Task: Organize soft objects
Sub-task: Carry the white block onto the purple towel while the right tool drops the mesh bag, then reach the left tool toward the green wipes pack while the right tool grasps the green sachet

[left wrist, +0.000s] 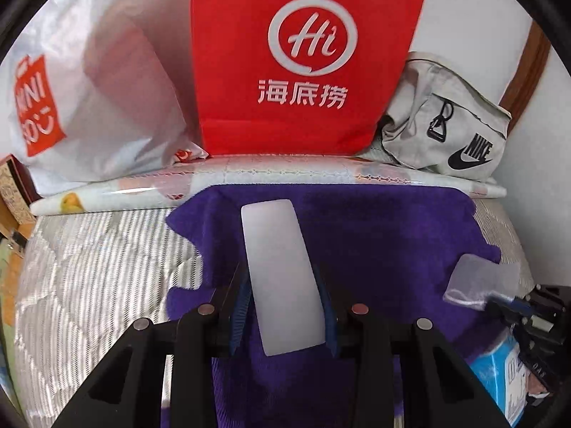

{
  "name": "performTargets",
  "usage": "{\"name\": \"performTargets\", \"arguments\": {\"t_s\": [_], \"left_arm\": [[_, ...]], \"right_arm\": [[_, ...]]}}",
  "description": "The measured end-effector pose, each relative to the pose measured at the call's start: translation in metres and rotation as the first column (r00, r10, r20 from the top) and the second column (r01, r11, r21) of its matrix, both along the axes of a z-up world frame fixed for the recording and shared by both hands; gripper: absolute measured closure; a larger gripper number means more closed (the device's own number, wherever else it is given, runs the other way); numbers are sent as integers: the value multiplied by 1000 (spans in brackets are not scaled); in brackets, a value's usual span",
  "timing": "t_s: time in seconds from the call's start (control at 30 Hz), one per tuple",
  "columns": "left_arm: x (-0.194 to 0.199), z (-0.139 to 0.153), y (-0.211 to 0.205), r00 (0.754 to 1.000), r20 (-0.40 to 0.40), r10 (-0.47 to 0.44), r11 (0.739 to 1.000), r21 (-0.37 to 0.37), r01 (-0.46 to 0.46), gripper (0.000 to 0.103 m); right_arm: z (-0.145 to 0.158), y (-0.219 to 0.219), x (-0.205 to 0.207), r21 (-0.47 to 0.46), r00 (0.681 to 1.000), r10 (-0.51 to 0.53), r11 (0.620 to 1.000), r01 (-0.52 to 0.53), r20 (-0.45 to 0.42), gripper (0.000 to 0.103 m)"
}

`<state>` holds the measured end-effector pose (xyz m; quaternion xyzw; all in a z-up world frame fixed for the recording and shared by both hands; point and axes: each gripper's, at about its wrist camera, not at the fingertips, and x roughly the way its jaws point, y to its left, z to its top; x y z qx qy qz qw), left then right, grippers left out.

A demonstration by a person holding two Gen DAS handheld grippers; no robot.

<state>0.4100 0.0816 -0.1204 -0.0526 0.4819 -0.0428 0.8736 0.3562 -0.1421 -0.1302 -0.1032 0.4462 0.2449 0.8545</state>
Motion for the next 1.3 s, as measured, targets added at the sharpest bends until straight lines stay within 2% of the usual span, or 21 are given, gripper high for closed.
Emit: {"name": "performTargets", "arguments": {"t_s": [0.07,0.4,0.47,0.5,0.53,0.6,0.7,0.87,1.0,1.1,1.17,1.3], "left_arm": [[7,-4,2,1000,-14,-4,1000,-21,3,69],[21,-14,3,997,-76,-16,1000,-12,15,67],[22,-15,4,996,-86,-12,1000,-13,11,64],[23,-15,3,995,-97,-5,1000,1,5,55],[23,-15,2,995,-101,2,1000,19,0,52],[22,-14,-2,996,-87,-5,999,47,9,49],[20,-12,-6,996,-90,-19,998,58,25,42],[5,1,-11,997,-71,-13,996,92,20,42],[-12,16,-17,999,-50,-4,992,122,10,38],[-28,28,-17,1000,-20,16,985,172,-13,35],[-39,36,-17,1000,-16,20,985,170,-17,34],[-65,49,-13,999,1,33,988,154,-33,34]], "right_arm": [[-3,0,3,-13,1000,-3,1000,3,-14,98],[-14,1,14,-36,998,-11,999,9,-66,97],[-13,2,12,-41,998,-9,999,7,-66,89],[-13,2,12,-45,998,-11,999,9,-64,74],[-12,2,11,-49,998,-15,999,12,-58,53],[-8,0,8,-55,999,-34,998,33,-19,37],[-5,-3,7,-33,999,-36,999,36,-25,37],[-3,-7,2,-51,997,-71,996,69,-41,37],[4,-12,-7,-53,992,-121,991,119,-31,28],[14,-21,-17,-20,985,-169,986,168,-22,23],[19,-24,-23,-9,979,-205,979,205,-17,17],[33,-26,-44,-32,970,-243,969,244,20,16]]}}
